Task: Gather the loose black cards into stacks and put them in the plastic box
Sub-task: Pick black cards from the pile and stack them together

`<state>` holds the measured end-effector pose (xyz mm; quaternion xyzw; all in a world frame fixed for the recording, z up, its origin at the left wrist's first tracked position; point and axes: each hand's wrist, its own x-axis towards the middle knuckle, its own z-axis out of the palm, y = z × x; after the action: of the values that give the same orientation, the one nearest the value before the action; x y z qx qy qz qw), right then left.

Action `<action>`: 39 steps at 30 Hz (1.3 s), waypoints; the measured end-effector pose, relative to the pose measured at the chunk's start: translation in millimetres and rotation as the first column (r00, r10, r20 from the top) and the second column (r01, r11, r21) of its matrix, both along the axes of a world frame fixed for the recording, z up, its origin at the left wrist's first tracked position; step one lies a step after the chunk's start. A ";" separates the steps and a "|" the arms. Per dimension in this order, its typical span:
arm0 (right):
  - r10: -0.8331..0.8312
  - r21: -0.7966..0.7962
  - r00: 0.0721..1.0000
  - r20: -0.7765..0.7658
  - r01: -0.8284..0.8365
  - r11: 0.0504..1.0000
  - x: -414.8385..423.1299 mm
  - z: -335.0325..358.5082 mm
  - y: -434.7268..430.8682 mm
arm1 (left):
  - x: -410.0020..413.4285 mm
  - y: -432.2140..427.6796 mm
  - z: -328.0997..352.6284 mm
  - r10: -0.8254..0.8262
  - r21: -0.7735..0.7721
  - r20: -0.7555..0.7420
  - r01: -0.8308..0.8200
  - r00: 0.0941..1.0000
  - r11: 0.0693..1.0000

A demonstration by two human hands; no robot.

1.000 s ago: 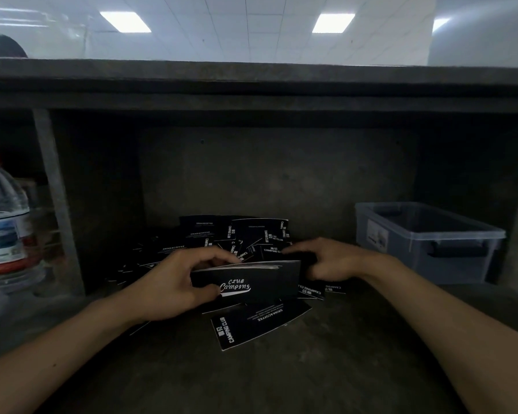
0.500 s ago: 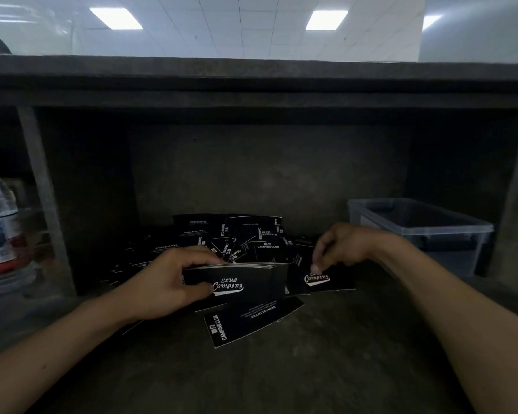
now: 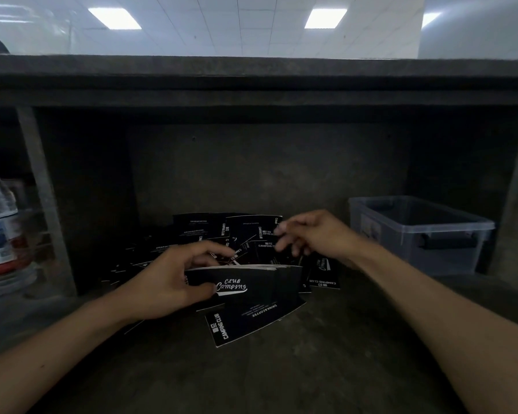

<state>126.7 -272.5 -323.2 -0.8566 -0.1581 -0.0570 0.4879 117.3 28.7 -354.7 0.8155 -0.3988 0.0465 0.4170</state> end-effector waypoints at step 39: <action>-0.430 -0.560 0.901 0.055 0.384 0.734 16.1 -21.6 0.5 | -1.5 -2.1 -1.9 0.012 0.055 0.076 -0.017 0.997 0.998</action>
<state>142.8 -272.0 -344.8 -0.9760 0.0428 -0.0800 0.1979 115.9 26.6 -356.5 0.8273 -0.4095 0.0693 0.3783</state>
